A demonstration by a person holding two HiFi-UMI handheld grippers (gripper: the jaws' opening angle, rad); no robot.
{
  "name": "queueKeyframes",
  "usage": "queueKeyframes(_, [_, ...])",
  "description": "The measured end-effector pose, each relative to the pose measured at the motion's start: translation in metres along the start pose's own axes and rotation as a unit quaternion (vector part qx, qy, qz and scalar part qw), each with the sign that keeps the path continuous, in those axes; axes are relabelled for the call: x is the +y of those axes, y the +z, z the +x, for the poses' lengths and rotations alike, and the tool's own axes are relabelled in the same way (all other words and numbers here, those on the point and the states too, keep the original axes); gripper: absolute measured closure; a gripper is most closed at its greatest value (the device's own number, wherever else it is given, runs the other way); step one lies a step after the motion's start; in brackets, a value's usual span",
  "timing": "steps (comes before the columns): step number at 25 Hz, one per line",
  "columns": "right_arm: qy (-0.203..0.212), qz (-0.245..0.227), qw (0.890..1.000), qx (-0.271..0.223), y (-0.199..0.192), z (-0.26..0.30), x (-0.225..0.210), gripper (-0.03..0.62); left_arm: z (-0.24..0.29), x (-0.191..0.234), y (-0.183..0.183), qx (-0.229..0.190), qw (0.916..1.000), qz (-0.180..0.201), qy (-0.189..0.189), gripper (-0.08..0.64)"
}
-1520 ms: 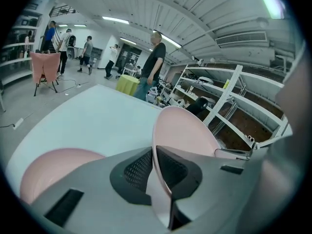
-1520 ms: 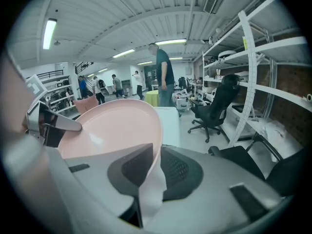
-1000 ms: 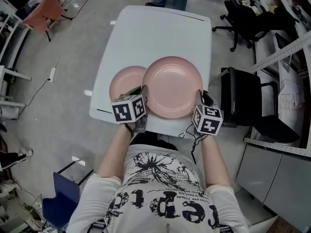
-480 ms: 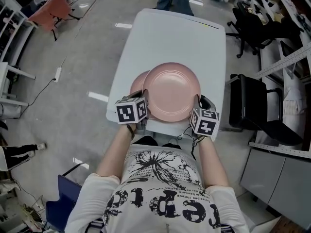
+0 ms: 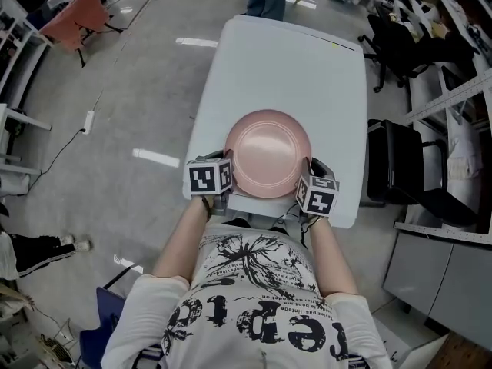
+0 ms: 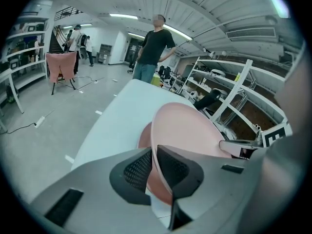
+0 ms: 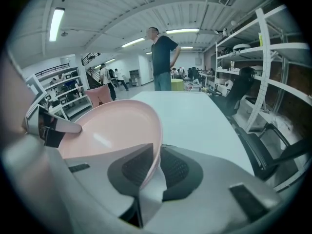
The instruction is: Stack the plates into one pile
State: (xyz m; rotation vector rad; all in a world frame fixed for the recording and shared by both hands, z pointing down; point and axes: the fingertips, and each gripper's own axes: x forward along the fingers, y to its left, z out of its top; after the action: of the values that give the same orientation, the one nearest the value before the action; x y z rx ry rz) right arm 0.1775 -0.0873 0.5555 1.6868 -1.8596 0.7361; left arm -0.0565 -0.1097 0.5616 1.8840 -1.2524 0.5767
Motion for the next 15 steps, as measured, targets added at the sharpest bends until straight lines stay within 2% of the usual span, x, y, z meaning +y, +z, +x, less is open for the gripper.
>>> queueKeyframes(6, [-0.014, 0.004, 1.000, 0.022, -0.010, 0.013, 0.006, 0.538, 0.014, 0.014, -0.006, 0.027, 0.9992, 0.029, 0.008, 0.512])
queueKeyframes(15, [-0.040, -0.002, 0.999, 0.036, -0.015, 0.022, 0.005, 0.532, 0.017, 0.016, -0.003, 0.035, 0.9973, 0.062, 0.015, 0.508])
